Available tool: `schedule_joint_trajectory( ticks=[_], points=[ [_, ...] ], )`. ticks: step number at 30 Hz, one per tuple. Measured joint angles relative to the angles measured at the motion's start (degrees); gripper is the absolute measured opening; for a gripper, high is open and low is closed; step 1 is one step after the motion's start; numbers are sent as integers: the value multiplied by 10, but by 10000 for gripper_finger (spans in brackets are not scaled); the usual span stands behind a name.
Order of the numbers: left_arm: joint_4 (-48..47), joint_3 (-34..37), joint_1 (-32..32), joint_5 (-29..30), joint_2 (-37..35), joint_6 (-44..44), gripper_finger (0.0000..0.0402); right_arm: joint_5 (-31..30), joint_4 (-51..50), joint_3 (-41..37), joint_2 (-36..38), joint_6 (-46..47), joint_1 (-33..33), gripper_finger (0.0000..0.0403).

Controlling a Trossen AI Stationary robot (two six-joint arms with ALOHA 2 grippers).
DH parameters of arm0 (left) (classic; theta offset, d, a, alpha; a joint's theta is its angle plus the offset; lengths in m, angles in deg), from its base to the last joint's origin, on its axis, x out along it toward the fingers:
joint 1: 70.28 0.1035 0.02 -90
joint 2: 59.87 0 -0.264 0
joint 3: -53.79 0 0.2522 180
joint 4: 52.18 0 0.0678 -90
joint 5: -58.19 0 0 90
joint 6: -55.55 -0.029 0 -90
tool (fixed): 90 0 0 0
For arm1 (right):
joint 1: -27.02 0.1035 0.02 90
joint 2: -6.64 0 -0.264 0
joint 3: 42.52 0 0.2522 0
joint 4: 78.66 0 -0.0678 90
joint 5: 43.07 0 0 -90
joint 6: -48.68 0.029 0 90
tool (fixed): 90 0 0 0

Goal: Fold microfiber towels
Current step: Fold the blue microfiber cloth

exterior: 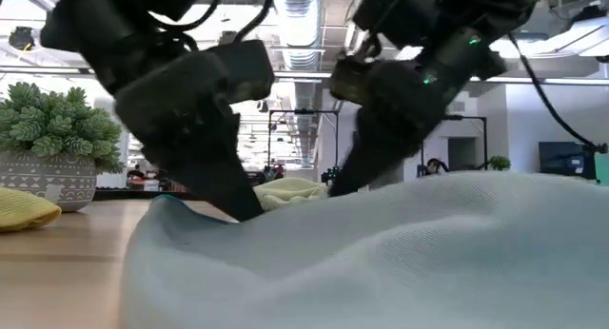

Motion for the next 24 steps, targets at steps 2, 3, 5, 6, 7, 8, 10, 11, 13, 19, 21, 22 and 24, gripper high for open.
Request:
schedule_joint_trajectory(
  ticks=[2, 3, 5, 6, 7, 8, 10, 11, 13, 19, 21, 22, 24],
  points=[
    [-2, -1, 7, 5, 8, 1, 128, 3, -30, -6, -7, 0, -6, 100],
    [-11, -1, 10, 6, 8, 1, 128, 0, -39, -2, -10, 3, -7, 87],
    [-27, -1, 15, 24, 4, -12, 128, -19, -50, -2, -14, 20, -7, 59],
    [-42, 0, 18, 36, 0, -27, 128, -33, -74, -3, -5, 30, -6, 45],
    [-55, 0, 22, 54, -5, -44, 128, -44, -92, -5, 2, 42, -3, 31],
    [-70, 2, 27, 72, -12, -66, 128, -55, -102, -4, 4, 56, 1, 19],
    [-102, 3, 42, 110, -25, -114, 128, -78, -139, -6, 23, 79, 10, 8],
    [-116, 5, 52, 131, -31, -133, 128, -91, -160, -9, 33, 87, 16, 10],
    [-132, 5, 76, 166, -48, -164, 128, -128, -170, -9, 53, 96, 31, 21],
    [-66, 3, 136, 116, -73, -222, 128, -210, -234, -17, 127, 99, 71, 55],
    [-36, 3, 142, 88, -75, -238, 128, -206, -237, -18, 136, 97, 66, 62],
    [-15, 2, 145, 70, -75, -252, 128, -202, -241, -24, 141, 94, 63, 65],
    [7, 2, 148, 43, -76, -268, 128, -199, -258, -41, 146, 80, 50, 71]
  ],
)
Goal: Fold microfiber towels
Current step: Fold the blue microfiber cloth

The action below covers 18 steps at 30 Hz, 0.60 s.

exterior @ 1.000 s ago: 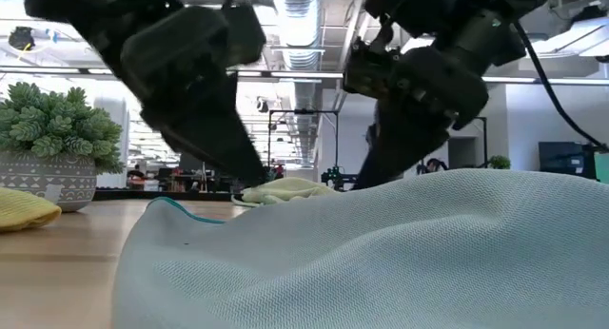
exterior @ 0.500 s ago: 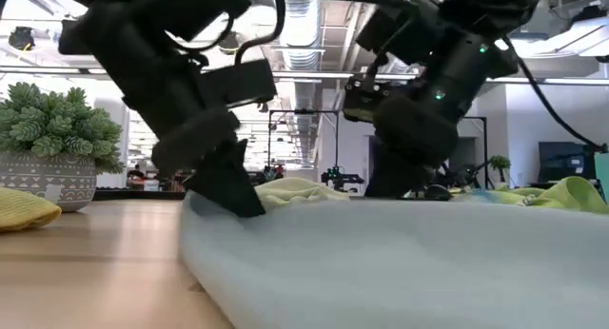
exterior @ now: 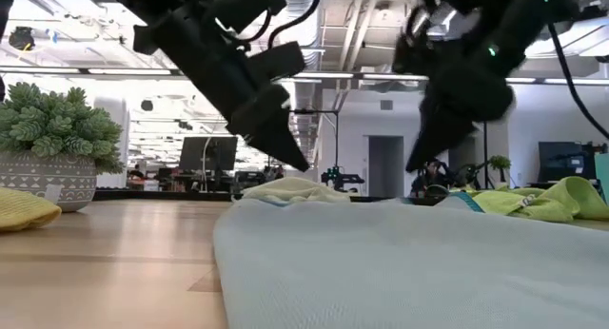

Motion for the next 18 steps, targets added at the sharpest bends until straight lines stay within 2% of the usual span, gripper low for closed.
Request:
schedule_joint_trajectory(
  ticks=[3, 8, 11, 14, 18],
  points=[
    [24, 0, 0, -47, 0, 1, 128, 24, 8, -27, -3, -25, -23, 83],
    [0, 7, -17, -136, 0, 47, 128, 142, 109, -61, -11, -82, -54, 106],
    [-33, 22, -33, -135, 1, 70, 128, 181, 157, -58, -19, -109, -60, 118],
    [-54, 45, -35, -130, 1, 70, 128, 191, 201, -59, -35, -119, -63, 125],
    [-41, 74, -17, -70, -2, 10, 128, 240, 219, -59, -70, -132, -66, 123]
  ],
)
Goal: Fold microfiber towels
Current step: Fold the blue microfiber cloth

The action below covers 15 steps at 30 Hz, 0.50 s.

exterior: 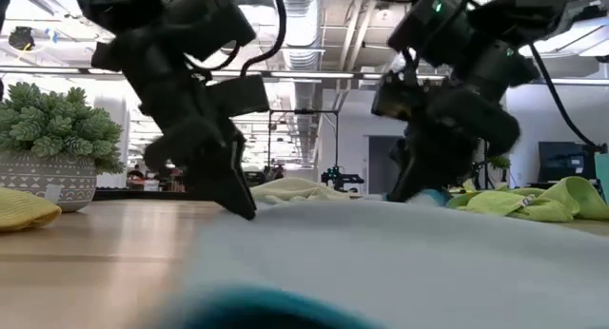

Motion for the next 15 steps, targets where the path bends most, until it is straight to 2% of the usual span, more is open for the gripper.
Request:
schedule_joint_trajectory(
  ticks=[4, 7, 10, 13, 15],
  points=[
    [-31, -9, 53, -1, -9, -86, 128, 92, 17, 6, -22, -4, 6, 114],
    [-90, -40, 82, -10, -31, -117, 128, 101, 1, 9, -11, -5, 21, 109],
    [-77, -74, 93, -11, -54, -126, 128, 73, -24, 7, 21, -44, 32, 104],
    [-34, -79, 93, -20, -50, -127, 128, 5, -63, 9, 70, -55, 31, 102],
    [-11, -78, 93, -46, -43, -127, 128, -40, -99, 9, 93, -43, 26, 102]
  ],
)
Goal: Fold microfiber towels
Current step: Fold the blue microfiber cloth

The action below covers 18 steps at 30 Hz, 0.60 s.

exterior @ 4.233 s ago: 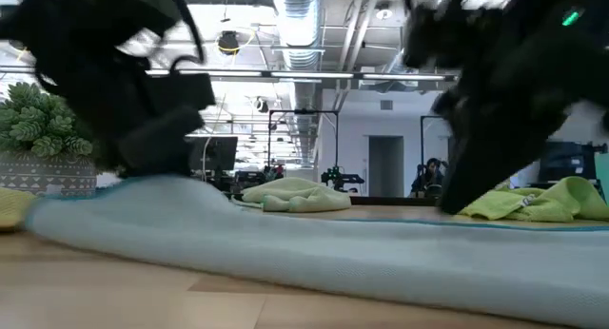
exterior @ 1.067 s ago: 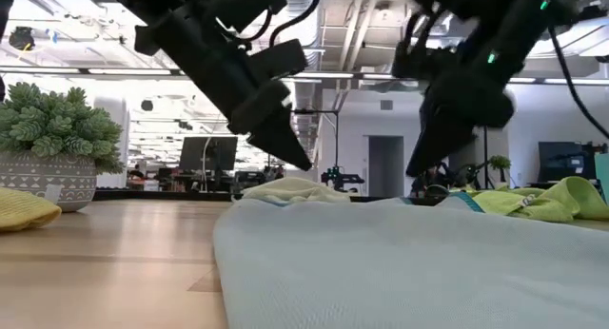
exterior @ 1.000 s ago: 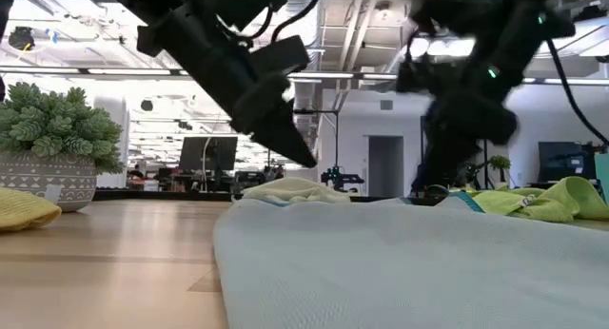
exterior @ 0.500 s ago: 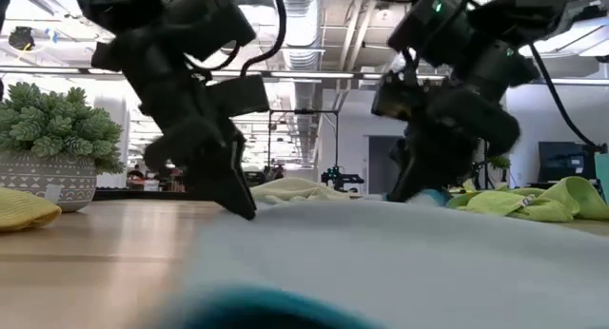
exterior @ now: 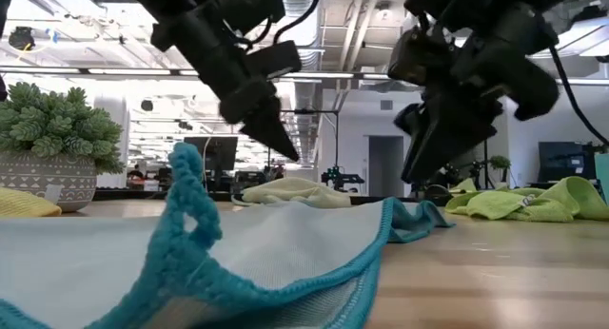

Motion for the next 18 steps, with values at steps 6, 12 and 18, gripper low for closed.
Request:
schedule_joint_trajectory(
  ticks=[6, 12, 18],
  points=[
    [-13, 0, -10, -79, 33, -3, 128, -32, -55, -10, 42, 29, -19, 103],
    [-15, 0, -37, -143, 45, 34, 128, 21, 18, -52, 10, 33, -28, 103],
    [-13, 0, -69, -133, 45, 43, 128, 16, 53, -42, -63, 15, -23, 102]
  ],
)
